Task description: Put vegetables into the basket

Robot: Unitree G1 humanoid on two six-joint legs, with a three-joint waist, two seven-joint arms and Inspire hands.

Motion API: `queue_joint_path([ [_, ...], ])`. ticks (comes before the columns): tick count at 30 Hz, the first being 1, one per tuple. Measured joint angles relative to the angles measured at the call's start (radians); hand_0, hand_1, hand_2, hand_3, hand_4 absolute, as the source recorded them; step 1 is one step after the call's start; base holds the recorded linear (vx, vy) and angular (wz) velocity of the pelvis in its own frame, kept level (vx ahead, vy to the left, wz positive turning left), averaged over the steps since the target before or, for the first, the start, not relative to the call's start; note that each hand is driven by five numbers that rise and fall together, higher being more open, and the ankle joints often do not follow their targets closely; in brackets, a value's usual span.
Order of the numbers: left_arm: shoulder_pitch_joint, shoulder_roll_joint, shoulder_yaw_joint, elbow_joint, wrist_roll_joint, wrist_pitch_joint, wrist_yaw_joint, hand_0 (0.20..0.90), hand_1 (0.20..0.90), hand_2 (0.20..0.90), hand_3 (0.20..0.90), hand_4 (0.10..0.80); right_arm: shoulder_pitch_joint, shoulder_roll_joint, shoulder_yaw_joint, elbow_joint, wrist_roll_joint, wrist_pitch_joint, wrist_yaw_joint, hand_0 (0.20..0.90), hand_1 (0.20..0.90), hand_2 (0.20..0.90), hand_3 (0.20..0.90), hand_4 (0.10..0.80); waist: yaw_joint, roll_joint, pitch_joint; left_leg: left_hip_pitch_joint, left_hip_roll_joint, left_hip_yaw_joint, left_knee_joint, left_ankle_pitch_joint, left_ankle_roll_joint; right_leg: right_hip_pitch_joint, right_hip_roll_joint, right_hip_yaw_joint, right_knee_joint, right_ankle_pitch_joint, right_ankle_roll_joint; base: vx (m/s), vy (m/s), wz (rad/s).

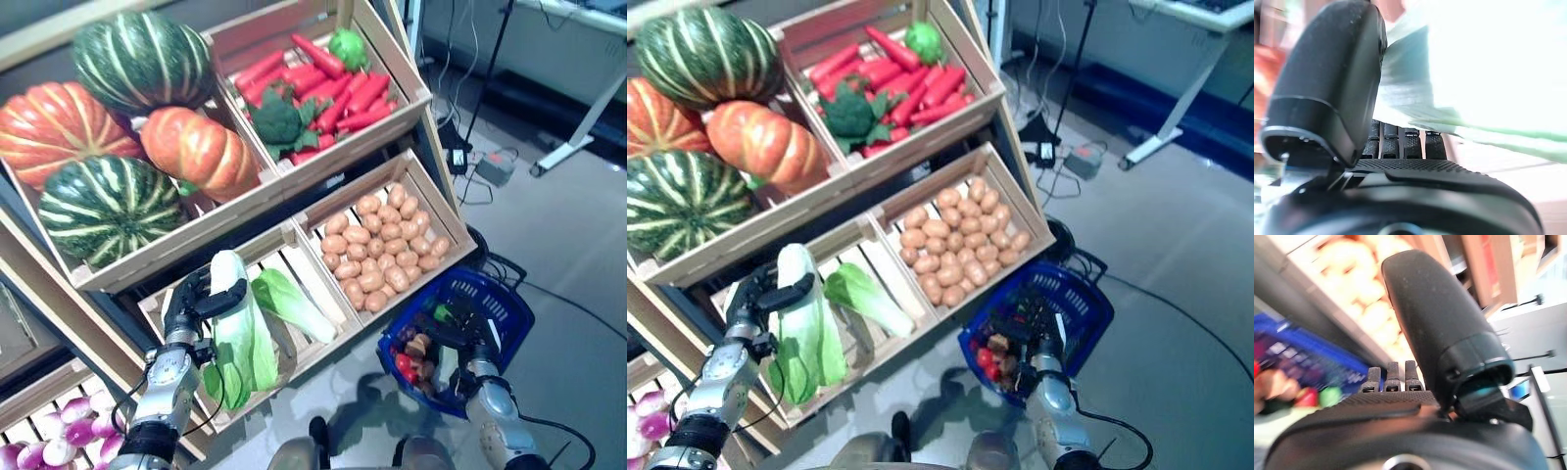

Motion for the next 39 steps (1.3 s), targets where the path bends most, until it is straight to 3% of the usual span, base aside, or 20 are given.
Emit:
queue_joint_path([
  [5,-0.003,0.010,0.005,-0.119,0.025,-0.073,-0.032,0.300,0.300,0.300,0.300,0.400,0.006,0.001,0.000,0.000,-0.002,-0.003,0.092,0.900,0.900,0.900,0.900,0.800,0.003,0.003,-0.051,0.055,-0.006,-0.002,-0.093,0.030,0.016,0.099,0.025,-0.004,-0.185,0.082,0.026,-0.011,-0.073,0.06],
  [9,-0.018,0.016,0.019,-0.212,-0.031,-0.072,-0.155,0.300,0.300,0.300,0.300,0.400,0.006,-0.006,0.003,-0.009,0.008,0.013,0.295,0.900,0.900,0.900,0.900,0.800,0.004,-0.007,-0.061,0.062,-0.022,-0.006,-0.104,0.031,0.020,0.163,0.032,-0.018,-0.310,0.142,0.038,-0.020,-0.088,0.08],
  [11,-0.059,0.021,0.019,-0.219,-0.075,-0.072,-0.232,0.300,0.300,0.300,0.300,0.400,0.000,-0.019,0.010,-0.030,0.008,0.057,0.416,0.900,0.900,0.900,0.900,0.800,0.006,-0.016,-0.066,0.062,-0.025,-0.018,-0.104,0.031,0.020,0.186,0.037,-0.025,-0.353,0.163,0.038,0.011,-0.076,0.11],
  [16,-0.102,0.063,0.009,-0.246,-0.162,-0.068,-0.364,0.300,0.300,0.300,0.300,0.400,-0.052,-0.096,0.006,-0.049,0.063,0.216,0.570,0.900,0.900,0.900,0.900,0.800,0.005,-0.028,-0.073,0.070,-0.023,-0.024,-0.104,0.031,0.020,0.201,0.041,-0.026,-0.365,0.172,0.036,0.023,-0.070,0.02],
  [21,-0.146,0.091,-0.058,-0.246,-0.276,-0.026,-0.475,0.300,0.300,0.300,0.300,0.400,-0.105,-0.163,0.007,-0.070,0.180,0.383,0.714,0.900,0.900,0.900,0.900,0.800,0.001,-0.059,-0.090,0.082,-0.024,-0.018,-0.105,0.031,0.020,0.210,0.044,-0.019,-0.365,0.175,0.035,0.025,-0.044,-0.04],
  [27,-0.182,0.089,-0.165,-0.246,-0.308,0.013,-0.552,0.300,0.300,0.300,0.300,0.400,-0.236,-0.159,0.043,-0.091,0.213,0.455,0.754,0.900,0.900,0.900,0.900,0.800,-0.009,-0.073,-0.095,0.097,-0.021,0.004,-0.105,0.032,0.020,0.210,0.045,0.007,-0.365,0.186,0.033,0.032,-0.017,-0.12],
  [39,-0.183,0.050,-0.179,-0.246,-0.307,0.046,-0.543,0.300,0.300,0.300,0.300,0.400,-0.278,-0.152,0.096,-0.149,0.205,0.465,0.738,0.900,0.900,0.900,0.900,0.800,-0.006,-0.087,-0.094,0.122,-0.019,0.022,-0.105,0.031,0.021,0.223,0.045,0.037,-0.365,0.189,0.032,0.024,-0.001,-0.04],
])
